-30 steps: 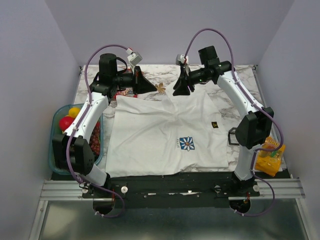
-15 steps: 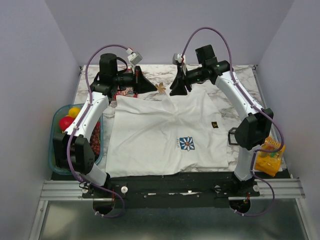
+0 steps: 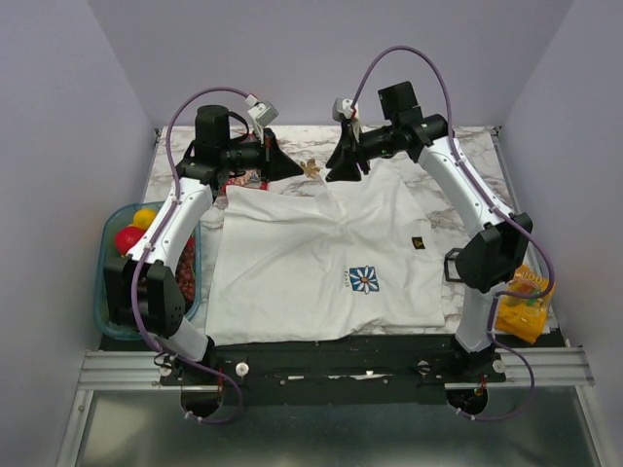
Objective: Remove the brooch from the garment
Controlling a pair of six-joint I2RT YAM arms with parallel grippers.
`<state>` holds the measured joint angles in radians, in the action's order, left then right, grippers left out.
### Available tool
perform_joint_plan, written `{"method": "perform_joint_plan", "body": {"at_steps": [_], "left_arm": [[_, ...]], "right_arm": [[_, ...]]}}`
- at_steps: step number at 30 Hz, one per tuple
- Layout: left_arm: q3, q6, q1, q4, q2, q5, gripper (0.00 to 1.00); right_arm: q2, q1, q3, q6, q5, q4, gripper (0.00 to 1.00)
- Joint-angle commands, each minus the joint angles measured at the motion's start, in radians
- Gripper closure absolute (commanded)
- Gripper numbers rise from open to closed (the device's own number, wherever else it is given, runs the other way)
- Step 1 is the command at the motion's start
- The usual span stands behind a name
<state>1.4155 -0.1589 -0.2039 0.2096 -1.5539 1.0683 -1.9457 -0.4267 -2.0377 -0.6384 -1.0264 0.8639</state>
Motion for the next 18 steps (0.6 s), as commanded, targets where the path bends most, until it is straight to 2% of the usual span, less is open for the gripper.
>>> {"method": "perform_joint_plan", "body": {"at_steps": [1, 18], "left_arm": [[0.04, 0.036, 0.003, 0.036, -0.029, -0.058, 1.0], [0.016, -0.004, -0.023, -0.004, -0.035, -0.011, 1.0]], "right_arm": [[0.018, -0.006, -0.033, -0.032, -0.023, 0.027, 0.51], [-0.019, -0.014, -0.076, 0.023, -0.024, -0.02, 0.51]]}}
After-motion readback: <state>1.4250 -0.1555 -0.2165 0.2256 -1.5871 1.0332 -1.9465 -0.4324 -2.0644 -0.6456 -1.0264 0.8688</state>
